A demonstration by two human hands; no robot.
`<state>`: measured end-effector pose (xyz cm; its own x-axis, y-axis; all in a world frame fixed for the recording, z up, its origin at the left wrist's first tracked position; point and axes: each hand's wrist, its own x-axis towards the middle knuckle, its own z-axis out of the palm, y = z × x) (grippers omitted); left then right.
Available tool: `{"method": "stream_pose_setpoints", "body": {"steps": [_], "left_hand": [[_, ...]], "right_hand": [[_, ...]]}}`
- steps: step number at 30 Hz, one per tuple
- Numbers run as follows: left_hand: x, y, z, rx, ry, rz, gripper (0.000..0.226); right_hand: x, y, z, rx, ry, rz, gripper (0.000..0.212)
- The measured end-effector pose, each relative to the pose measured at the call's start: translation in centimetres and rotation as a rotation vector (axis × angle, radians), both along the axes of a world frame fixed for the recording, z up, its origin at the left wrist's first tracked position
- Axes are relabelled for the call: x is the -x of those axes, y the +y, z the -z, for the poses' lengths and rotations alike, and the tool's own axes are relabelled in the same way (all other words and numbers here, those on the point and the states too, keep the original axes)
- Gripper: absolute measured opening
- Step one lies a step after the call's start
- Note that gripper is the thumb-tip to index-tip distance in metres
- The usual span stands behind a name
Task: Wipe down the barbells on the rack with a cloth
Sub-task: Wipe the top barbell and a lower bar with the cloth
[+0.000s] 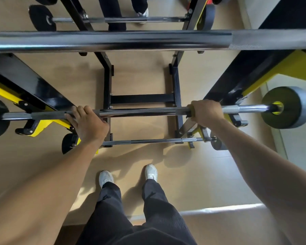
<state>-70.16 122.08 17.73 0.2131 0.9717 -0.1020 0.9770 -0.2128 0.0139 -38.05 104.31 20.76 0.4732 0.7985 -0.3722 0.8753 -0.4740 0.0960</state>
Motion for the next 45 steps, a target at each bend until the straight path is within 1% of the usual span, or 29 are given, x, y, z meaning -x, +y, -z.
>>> {"method": "stream_pose_setpoints", "body": {"steps": [3,6,8,12,14,16,19,21,23,25,27,28,29,31,32,33,35,36,37,39,41,42,43,45], "left_hand": [[-0.7,-0.3,0.2,-0.010,-0.019,-0.042,0.059],[-1.0,-0.2,0.6,-0.025,-0.048,-0.068,0.062],[-1.0,-0.2,1.0,-0.039,-0.056,-0.067,0.063],[-0.9,-0.2,1.4,-0.046,-0.069,-0.067,0.063],[-1.0,-0.3,1.1,-0.033,-0.095,-0.055,0.064],[-0.8,-1.1,0.9,-0.011,-0.156,-0.042,0.073],[-0.6,-4.4,0.9,0.014,-0.257,-0.003,0.097],[-0.4,-7.4,1.1,0.070,-0.336,0.005,0.103],[0.0,-9.7,1.6,0.181,-0.443,0.024,0.103],[0.4,-11.1,2.1,0.304,-0.565,0.030,0.100],[0.6,-12.1,2.4,0.365,-0.627,0.034,0.092],[0.6,-12.6,2.5,0.386,-0.630,0.029,0.088],[0.7,-13.1,2.6,0.414,-0.632,0.018,0.084],[1.1,-14.0,2.8,0.472,-0.632,0.014,0.075],[1.6,-14.3,3.2,0.491,-0.631,0.028,0.071],[2.2,-14.7,3.7,0.508,-0.630,0.037,0.067],[3.6,-15.5,4.9,0.535,-0.628,0.035,0.060],[4.3,-15.9,5.6,0.554,-0.625,0.029,0.058],[4.8,-16.3,6.1,0.571,-0.624,0.026,0.057],[5.4,-16.8,7.2,0.577,-0.652,0.028,0.054],[5.2,-16.9,8.5,0.554,-0.732,0.062,0.050],[4.7,-17.1,9.1,0.538,-0.781,0.084,0.050],[4.1,-17.3,9.7,0.528,-0.829,0.113,0.051],[2.1,-18.2,10.8,0.544,-0.913,0.224,0.060]], "right_hand": [[-2.9,-3.3,-0.7,-0.077,-0.055,0.081,0.019],[-4.1,-5.1,0.0,-0.252,-0.066,0.094,0.015],[-3.6,-5.6,1.4,-0.375,-0.116,0.113,0.014],[-0.6,-6.7,4.8,-0.635,-0.184,0.252,0.029],[0.3,-6.7,5.6,-0.754,-0.167,0.299,0.037],[0.8,-6.2,5.9,-0.826,-0.103,0.377,0.046],[2.8,-5.3,6.2,-0.943,0.005,0.532,0.069],[4.8,-4.8,6.1,-1.013,0.069,0.616,0.079],[6.4,-4.0,6.0,-1.043,0.121,0.714,0.082],[7.7,-2.7,5.5,-1.027,0.226,0.843,0.084],[9.2,-1.0,4.3,-1.011,0.403,1.011,0.090],[10.0,-0.2,3.6,-1.050,0.540,1.109,0.092],[10.9,0.4,2.9,-1.132,0.703,1.202,0.087],[12.4,1.0,2.1,-1.274,1.064,1.336,0.059],[12.8,1.0,2.3,-1.318,1.226,1.380,0.051],[13.2,0.6,2.8,-1.331,1.381,1.392,0.051],[14.2,-0.6,4.0,-1.269,1.638,1.308,0.059],[15.1,-1.1,3.9,-1.212,1.696,1.257,0.060],[15.7,-1.6,4.0,-1.167,1.704,1.240,0.056],[16.2,-2.6,4.9,-1.126,1.670,1.233,0.042],[16.4,-3.7,5.9,-1.119,1.623,1.240,0.025],[16.4,-4.3,6.7,-1.094,1.594,1.268,0.021],[16.6,-4.9,7.7,-1.052,1.557,1.308,0.019],[17.0,-6.4,10.2,-0.976,1.559,1.333,0.015]]}}
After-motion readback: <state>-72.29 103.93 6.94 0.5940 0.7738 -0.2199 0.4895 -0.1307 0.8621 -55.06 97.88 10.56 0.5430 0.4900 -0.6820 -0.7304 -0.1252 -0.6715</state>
